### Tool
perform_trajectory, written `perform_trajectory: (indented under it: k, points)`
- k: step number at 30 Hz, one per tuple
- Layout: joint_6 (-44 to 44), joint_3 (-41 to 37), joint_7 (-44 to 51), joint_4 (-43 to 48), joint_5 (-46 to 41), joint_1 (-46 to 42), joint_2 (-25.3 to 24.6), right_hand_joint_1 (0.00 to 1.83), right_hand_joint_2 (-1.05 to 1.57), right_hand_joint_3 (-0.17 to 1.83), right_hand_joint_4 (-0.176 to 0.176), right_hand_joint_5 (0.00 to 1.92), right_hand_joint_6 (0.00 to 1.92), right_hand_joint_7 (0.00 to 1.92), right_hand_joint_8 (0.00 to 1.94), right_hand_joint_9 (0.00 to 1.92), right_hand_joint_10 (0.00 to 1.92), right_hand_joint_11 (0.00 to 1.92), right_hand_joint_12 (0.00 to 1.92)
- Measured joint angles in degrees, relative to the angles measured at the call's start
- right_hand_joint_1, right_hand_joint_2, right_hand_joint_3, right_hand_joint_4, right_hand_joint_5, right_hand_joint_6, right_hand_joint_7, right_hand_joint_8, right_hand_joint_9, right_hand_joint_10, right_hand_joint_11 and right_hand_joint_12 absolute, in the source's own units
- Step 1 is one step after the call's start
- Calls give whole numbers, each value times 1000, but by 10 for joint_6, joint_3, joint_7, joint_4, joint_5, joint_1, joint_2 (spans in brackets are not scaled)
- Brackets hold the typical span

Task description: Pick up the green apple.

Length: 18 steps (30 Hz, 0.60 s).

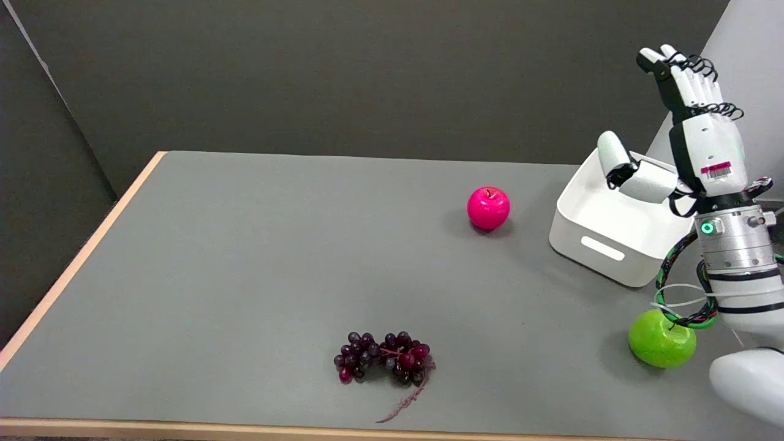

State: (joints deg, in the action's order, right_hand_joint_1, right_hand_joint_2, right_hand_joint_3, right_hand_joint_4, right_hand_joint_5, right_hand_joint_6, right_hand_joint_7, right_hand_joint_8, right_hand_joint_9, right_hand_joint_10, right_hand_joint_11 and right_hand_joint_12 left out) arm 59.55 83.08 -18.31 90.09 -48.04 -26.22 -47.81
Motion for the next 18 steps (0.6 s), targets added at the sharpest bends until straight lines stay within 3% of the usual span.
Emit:
perform_trajectory:
  k: [12, 14, 18]
  points:
    - [3, 1, 1, 26, 12, -41, 0, 359, 672, 978, 15, 127, 414, 81, 238, 24, 383, -1, 1044]
    - [7, -2, 1, 33, 14, -56, 1, 571, 667, 1044, 17, 101, 468, 46, 290, 2, 380, 17, 951]
    - [24, -12, 1, 48, 16, -94, 1, 581, 676, 1054, 16, 105, 471, 54, 333, 0, 435, 15, 948]
